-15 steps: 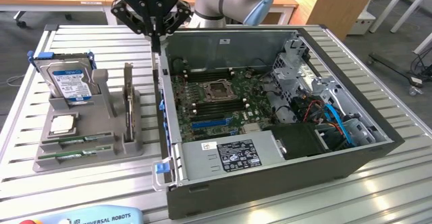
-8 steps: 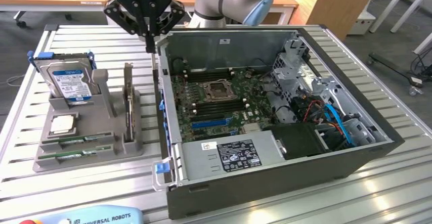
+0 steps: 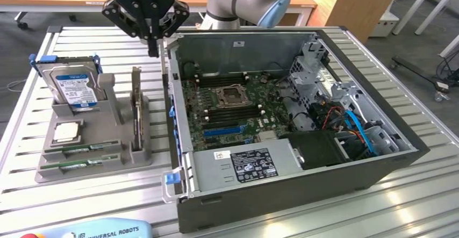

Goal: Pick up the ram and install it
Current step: 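Reach for the ram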

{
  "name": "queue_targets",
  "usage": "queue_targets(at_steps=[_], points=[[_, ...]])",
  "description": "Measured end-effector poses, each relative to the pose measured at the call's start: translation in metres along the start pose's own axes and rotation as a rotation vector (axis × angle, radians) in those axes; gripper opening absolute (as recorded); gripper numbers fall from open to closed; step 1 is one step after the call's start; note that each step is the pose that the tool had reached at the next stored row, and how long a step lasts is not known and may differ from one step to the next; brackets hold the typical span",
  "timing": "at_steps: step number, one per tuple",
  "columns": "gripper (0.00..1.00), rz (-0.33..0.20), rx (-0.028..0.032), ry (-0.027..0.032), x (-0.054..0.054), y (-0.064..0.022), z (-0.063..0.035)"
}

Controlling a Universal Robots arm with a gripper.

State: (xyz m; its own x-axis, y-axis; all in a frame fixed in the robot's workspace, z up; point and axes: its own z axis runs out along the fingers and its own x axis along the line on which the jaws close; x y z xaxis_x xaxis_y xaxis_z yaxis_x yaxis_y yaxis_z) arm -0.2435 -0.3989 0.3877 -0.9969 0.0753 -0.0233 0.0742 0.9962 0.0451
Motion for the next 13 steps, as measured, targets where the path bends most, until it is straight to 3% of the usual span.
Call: queue_targets(at_steps=[13], points=[[0.10, 0.000, 0.0000, 0.0000, 0.020, -0.0016, 0.0011]])
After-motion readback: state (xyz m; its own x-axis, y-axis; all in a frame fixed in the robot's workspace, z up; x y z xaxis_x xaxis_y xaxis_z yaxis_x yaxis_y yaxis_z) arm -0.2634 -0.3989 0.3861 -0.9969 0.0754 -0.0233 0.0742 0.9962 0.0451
